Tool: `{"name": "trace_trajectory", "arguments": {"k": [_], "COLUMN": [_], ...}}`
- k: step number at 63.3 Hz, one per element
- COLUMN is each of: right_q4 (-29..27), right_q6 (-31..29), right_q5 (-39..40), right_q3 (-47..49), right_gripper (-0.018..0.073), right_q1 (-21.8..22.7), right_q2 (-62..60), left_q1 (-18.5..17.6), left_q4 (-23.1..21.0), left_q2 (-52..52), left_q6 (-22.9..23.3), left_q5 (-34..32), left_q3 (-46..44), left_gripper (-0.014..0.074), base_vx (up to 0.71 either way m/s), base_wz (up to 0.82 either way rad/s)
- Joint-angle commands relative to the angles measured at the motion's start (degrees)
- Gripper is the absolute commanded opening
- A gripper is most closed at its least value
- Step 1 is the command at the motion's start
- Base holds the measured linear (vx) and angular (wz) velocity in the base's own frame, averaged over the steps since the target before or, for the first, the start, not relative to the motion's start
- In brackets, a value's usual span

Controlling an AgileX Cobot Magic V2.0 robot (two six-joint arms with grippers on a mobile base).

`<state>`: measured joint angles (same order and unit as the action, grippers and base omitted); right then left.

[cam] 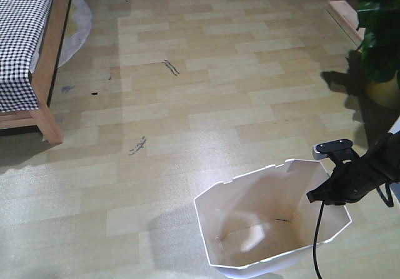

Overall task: Move trash bin to bedside with robot
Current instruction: 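Drive the base toward the bed while holding the bin in the right gripper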

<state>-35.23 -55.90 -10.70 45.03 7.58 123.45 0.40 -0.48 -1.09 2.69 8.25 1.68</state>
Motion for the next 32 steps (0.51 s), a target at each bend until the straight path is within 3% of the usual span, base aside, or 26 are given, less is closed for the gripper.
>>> {"name": "trace_trajectory", "arguments": {"k": [1,32], "right_q4": [-1.3,-1.3], "right_q6": [0.3,0.3], "right_q5": [-1.0,-1.0], "right_q3": [0.9,0.9], "right_gripper": [-0.0003,-0.0003], "right_q1": [0.2,0.2], "right_q2": [-4.0,-4.0], "left_q1": [-0.2,-0.2], "left_q4": [-0.5,-0.5], "left_q2": [-0.6,-0.6], "left_q6": [0.5,0.5], "left_q5": [-4.1,-4.1], "left_q3": [1.6,1.6], "left_gripper": [-0.0006,-0.0006], "base_vx": [0.27,0.33], "base_wz": [0.14,0.11]}}
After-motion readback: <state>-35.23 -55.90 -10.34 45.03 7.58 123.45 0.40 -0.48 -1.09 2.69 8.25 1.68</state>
